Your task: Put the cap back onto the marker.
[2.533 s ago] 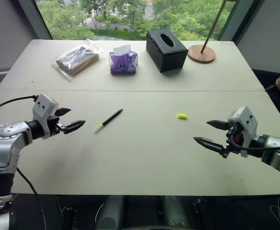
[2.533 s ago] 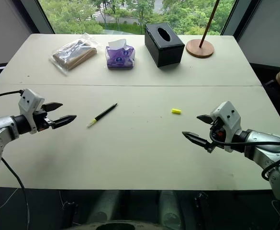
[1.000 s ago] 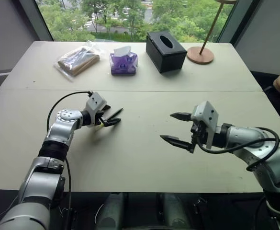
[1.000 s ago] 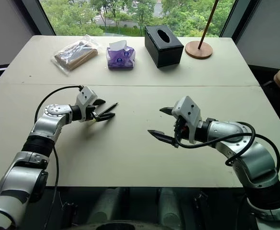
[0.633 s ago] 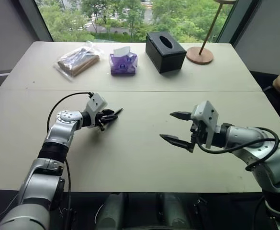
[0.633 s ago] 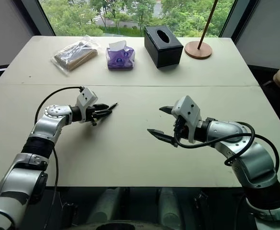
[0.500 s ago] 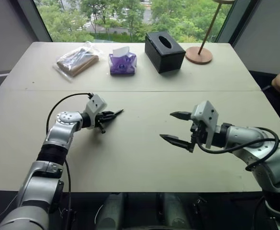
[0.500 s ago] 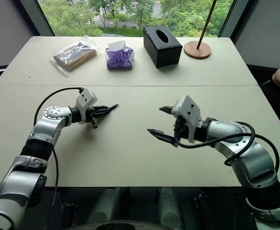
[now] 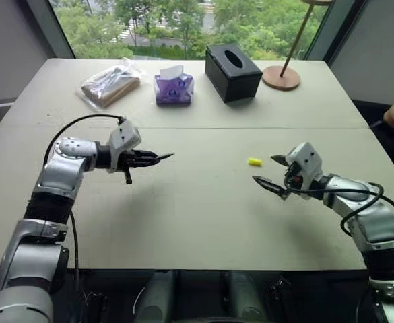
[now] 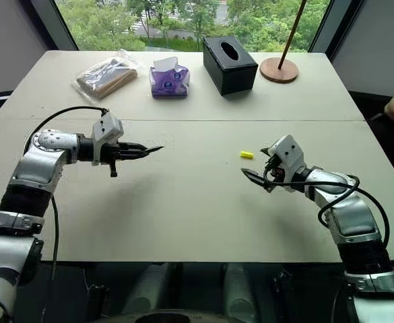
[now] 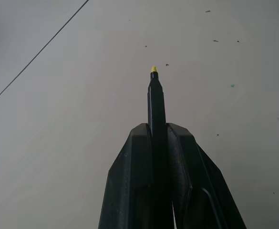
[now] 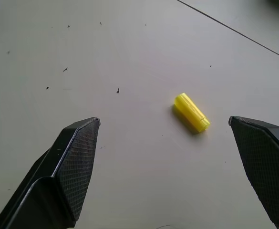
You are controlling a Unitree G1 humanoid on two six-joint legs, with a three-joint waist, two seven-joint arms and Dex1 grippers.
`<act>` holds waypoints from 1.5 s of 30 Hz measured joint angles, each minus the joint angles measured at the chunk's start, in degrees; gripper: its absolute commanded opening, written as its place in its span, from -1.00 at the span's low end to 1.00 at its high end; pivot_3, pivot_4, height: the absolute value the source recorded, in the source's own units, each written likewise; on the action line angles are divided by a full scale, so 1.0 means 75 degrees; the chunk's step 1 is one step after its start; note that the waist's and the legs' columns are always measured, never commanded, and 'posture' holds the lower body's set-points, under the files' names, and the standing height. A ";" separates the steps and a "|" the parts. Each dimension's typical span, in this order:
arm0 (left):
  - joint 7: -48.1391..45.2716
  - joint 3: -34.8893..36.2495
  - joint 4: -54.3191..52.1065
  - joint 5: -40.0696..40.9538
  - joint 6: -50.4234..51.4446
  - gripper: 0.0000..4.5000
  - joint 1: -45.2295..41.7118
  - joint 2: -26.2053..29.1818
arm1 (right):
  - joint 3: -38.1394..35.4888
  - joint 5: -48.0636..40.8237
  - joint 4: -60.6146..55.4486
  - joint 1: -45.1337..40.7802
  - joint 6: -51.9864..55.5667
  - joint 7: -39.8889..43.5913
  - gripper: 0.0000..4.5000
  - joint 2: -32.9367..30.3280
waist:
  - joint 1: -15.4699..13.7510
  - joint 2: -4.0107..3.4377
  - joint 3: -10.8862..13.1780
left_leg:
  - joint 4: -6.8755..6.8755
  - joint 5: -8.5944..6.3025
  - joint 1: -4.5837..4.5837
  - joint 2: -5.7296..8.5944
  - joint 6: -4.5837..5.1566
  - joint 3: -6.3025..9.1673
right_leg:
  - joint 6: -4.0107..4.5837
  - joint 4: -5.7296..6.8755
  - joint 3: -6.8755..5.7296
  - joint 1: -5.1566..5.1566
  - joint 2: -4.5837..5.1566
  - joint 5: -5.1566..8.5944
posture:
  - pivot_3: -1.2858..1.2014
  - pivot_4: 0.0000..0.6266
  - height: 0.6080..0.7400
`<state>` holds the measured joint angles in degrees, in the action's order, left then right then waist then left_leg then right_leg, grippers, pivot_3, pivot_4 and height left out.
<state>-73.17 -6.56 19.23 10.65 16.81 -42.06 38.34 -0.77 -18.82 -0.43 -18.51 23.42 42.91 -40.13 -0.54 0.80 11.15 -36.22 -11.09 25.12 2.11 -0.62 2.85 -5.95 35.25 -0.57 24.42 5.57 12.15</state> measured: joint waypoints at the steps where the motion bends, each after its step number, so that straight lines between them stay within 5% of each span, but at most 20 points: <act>1: -0.0128 -0.0029 -0.0051 0.0015 0.0037 -0.98 -0.0117 0.0003 | 0.0006 0.0019 0.0303 -0.0215 -0.0125 0.0087 1.00 0.0077 | 0.0006 0.0000 0.0000 | 0.0000 0.0000 0.0000 0.0001 0.0000 -0.0001 | 0.0000 0.0000 0.0000 0.0000 0.0000 0.0000 | 0.03 -0.52 1.00; 20: 0.0290 -0.0135 -0.1679 0.0395 0.0994 -0.98 0.0131 -0.0161 | 0.0617 0.1274 0.4598 -0.2260 -0.2045 0.1327 1.00 0.0842 | 0.0220 -0.0002 0.0002 | 0.0008 0.0002 -0.0032 0.0001 0.0000 -0.0008 | -0.0029 0.0025 0.0013 -0.0011 -0.0015 -0.0015 | 0.03 -0.52 1.00; 23: 0.0358 -0.0136 -0.1687 0.0393 0.1004 -1.00 0.0161 -0.0153 | 0.0625 0.1365 0.4859 -0.2417 -0.2215 0.1402 0.59 0.0975 | 0.0224 -0.0002 0.0002 | 0.0009 0.0003 -0.0038 0.0000 -0.0001 -0.0009 | -0.0027 0.0026 0.0015 -0.0014 -0.0016 -0.0015 | 0.03 -0.52 1.00; 28: 0.0473 -0.0137 -0.1698 0.0403 0.1006 -1.00 0.0162 -0.0153 | 0.0637 0.1454 0.5126 -0.2582 -0.2372 0.1535 -0.54 0.1130 | 0.0216 -0.0002 0.0002 | 0.0008 0.0003 -0.0041 0.0000 -0.0002 -0.0012 | -0.0028 0.0030 0.0020 -0.0015 -0.0016 -0.0015 | 0.03 -0.52 1.00; 37: 0.0627 -0.0137 -0.1697 0.0416 0.1001 -1.00 0.0162 -0.0154 | 0.0626 0.1548 0.5254 -0.2651 -0.2493 0.1542 -0.54 0.1166 | 0.0206 -0.0002 0.0002 | 0.0009 0.0004 -0.0042 0.0001 -0.0003 -0.0012 | -0.0028 0.0031 0.0021 -0.0016 -0.0016 -0.0015 | 0.03 -0.52 1.00; 40: 0.0634 -0.0137 -0.1696 0.0415 0.0991 -1.00 0.0162 -0.0156 | 0.0626 0.1547 0.5239 -0.2639 -0.2500 0.1598 -0.95 0.1172 | 0.0206 -0.0002 0.0002 | 0.0009 0.0004 -0.0042 0.0001 -0.0003 -0.0012 | -0.0028 0.0031 0.0022 -0.0016 -0.0016 -0.0015 | 0.03 -0.52 1.00; 45: 0.0637 -0.0140 -0.1682 0.0414 0.0944 -1.00 0.0162 -0.0164 | 0.0609 0.1541 0.5159 -0.2597 -0.2475 0.1677 -0.98 0.1172 | 0.0205 -0.0002 0.0002 | 0.0009 0.0004 -0.0043 0.0001 -0.0003 -0.0012 | -0.0028 0.0032 0.0022 -0.0016 -0.0016 -0.0015 | 0.03 -0.52 1.00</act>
<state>-68.40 -7.61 6.62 13.75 23.89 -40.84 37.11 3.80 -7.27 38.27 -37.99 4.85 55.49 -31.34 1.00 0.79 11.17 -36.15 -11.06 24.80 2.12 -0.64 2.75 -6.15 35.48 -0.41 24.30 5.45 12.04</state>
